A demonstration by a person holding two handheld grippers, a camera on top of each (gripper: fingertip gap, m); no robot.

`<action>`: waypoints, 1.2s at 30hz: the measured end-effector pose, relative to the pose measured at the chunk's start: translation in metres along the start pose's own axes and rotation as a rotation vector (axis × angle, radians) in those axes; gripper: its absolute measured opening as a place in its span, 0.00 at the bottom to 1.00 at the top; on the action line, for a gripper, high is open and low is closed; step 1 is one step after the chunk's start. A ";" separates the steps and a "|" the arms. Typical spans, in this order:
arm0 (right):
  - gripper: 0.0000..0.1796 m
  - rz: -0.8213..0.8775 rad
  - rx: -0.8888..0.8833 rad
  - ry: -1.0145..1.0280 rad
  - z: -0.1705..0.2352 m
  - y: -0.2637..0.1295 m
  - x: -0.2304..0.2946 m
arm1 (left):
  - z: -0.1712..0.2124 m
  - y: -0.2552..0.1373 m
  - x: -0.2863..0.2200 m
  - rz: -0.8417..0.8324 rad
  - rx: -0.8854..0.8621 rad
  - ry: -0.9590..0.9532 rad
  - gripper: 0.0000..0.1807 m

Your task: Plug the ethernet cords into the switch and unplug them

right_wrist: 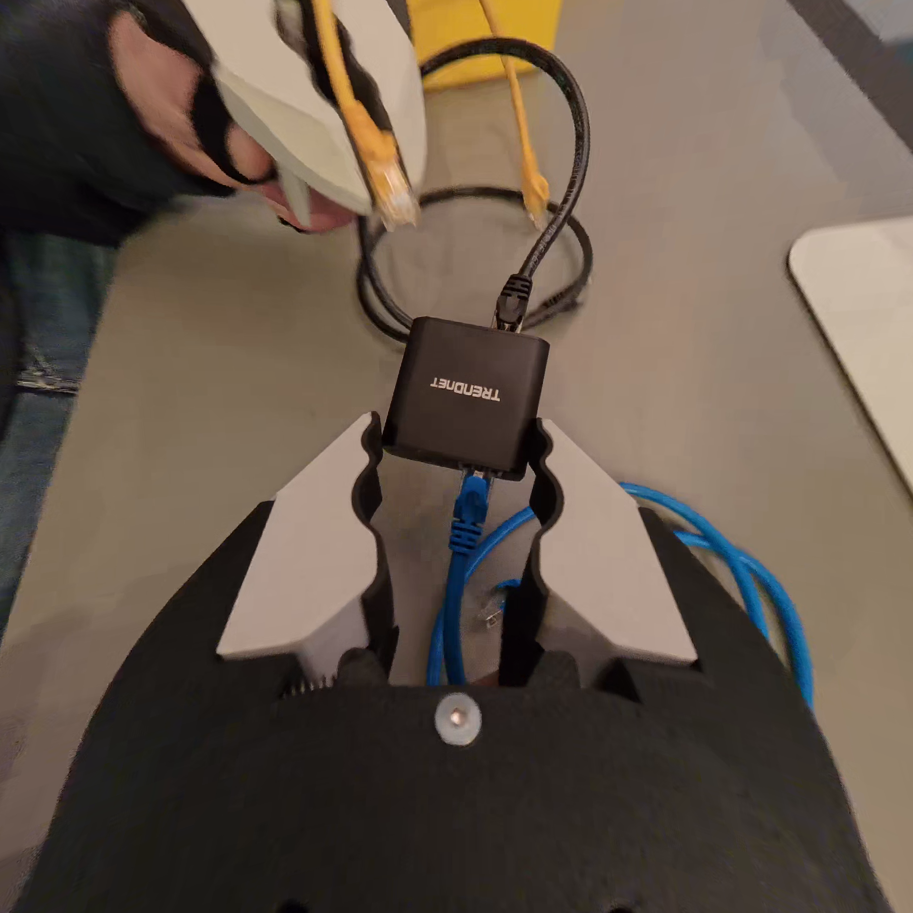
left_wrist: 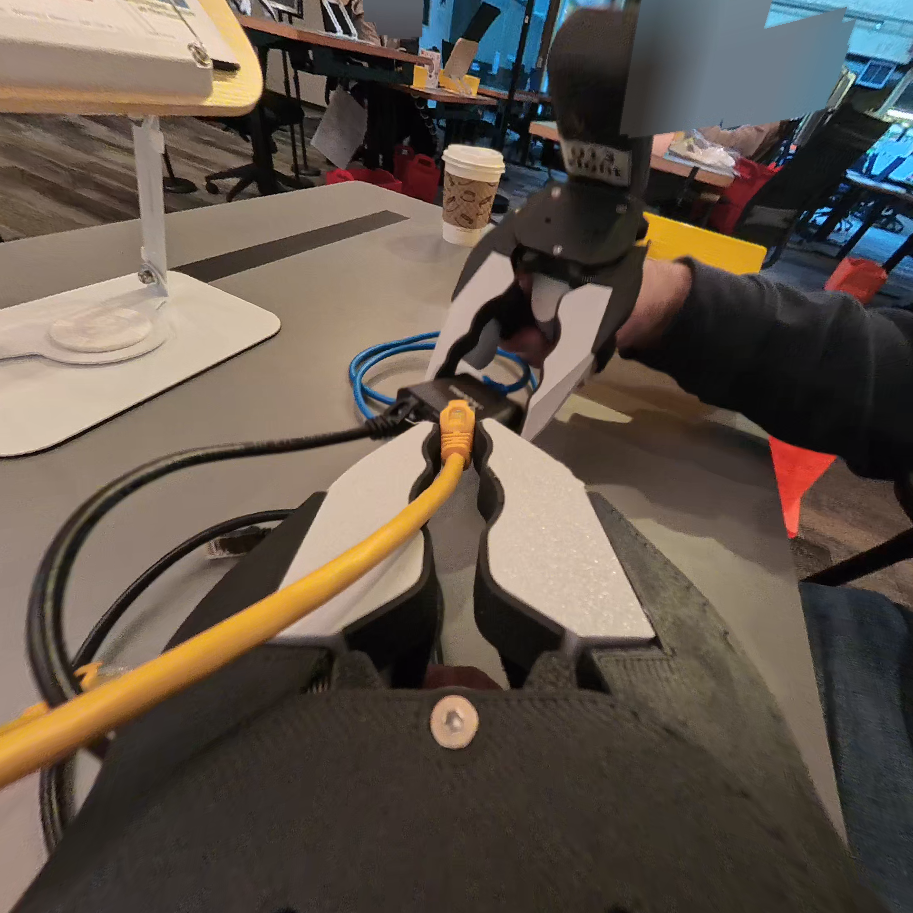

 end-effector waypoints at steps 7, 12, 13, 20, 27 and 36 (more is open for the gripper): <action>0.33 -0.180 -0.045 -0.118 -0.039 -0.016 0.009 | -0.010 0.005 -0.009 0.075 -0.039 -0.010 0.07; 0.33 -0.243 -0.081 -0.135 -0.049 -0.019 0.010 | -0.012 -0.001 -0.009 0.138 -0.117 -0.025 0.07; 0.33 -0.253 -0.095 -0.129 -0.050 -0.019 0.011 | -0.013 -0.002 -0.009 0.151 -0.133 -0.024 0.07; 0.33 -0.276 -0.073 -0.143 -0.054 -0.019 0.014 | -0.016 -0.003 -0.014 0.200 -0.118 0.056 0.07; 0.33 -0.322 0.003 -0.177 -0.061 -0.020 0.017 | -0.016 -0.003 -0.019 0.247 -0.090 0.083 0.07; 0.32 -0.285 0.155 -0.236 -0.068 -0.017 0.020 | -0.019 -0.001 -0.021 0.215 0.025 0.125 0.07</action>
Point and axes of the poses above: each gripper's, where its closed fingertips meet, y out along the fingers, z out of its underside, x = y × z across the jaws, the point moved 10 cm from there along -y, back along the fingers, and after that the axes turned 6 degrees about -x, right-handed, at the moved point
